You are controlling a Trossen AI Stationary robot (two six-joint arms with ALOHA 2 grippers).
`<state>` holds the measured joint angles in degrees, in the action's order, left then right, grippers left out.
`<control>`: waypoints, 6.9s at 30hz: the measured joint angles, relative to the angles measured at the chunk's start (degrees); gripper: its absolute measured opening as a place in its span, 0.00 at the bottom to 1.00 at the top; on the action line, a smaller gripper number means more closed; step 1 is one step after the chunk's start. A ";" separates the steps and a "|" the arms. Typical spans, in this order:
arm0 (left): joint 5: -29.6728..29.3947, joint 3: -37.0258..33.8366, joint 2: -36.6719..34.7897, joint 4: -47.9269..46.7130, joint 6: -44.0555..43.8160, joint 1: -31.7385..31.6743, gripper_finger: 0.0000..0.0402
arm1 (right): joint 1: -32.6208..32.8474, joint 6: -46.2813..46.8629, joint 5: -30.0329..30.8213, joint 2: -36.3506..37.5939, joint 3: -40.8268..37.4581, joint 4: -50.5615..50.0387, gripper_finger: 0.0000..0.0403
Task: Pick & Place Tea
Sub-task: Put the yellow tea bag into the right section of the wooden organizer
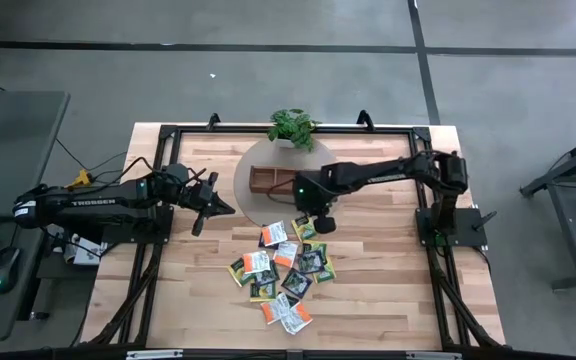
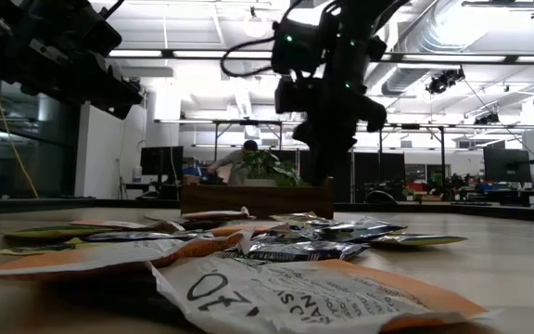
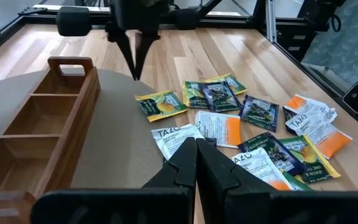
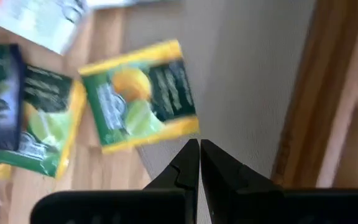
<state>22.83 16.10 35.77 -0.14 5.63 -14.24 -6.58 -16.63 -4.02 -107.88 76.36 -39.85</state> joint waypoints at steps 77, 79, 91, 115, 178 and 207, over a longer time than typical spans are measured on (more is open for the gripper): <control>0.04 0.00 -0.01 -0.02 0.02 0.00 0.00 | 1.04 3.33 -2.31 -15.43 9.18 -0.80 0.27; 0.03 0.00 -0.02 -0.02 0.02 0.00 0.00 | 1.06 3.33 -2.31 -15.43 9.14 -0.90 0.22; 0.04 0.00 -0.02 -0.02 0.02 0.00 0.00 | 1.24 4.72 -3.18 -15.43 9.05 -1.12 0.01; 0.02 0.00 -0.02 -0.04 0.02 0.00 0.00 | 7.65 11.77 25.65 -9.16 10.84 -2.84 0.00; 0.04 0.00 -0.02 -0.02 0.02 0.00 0.00 | 8.10 3.63 68.33 -0.04 -8.09 14.84 0.00; 0.03 -0.02 0.00 -0.02 0.02 0.00 0.00 | 6.42 6.09 67.85 -7.65 -3.13 13.55 0.00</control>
<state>22.86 16.08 35.77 -0.16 5.65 -14.24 -0.16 -10.55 63.83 -115.52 73.23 -26.30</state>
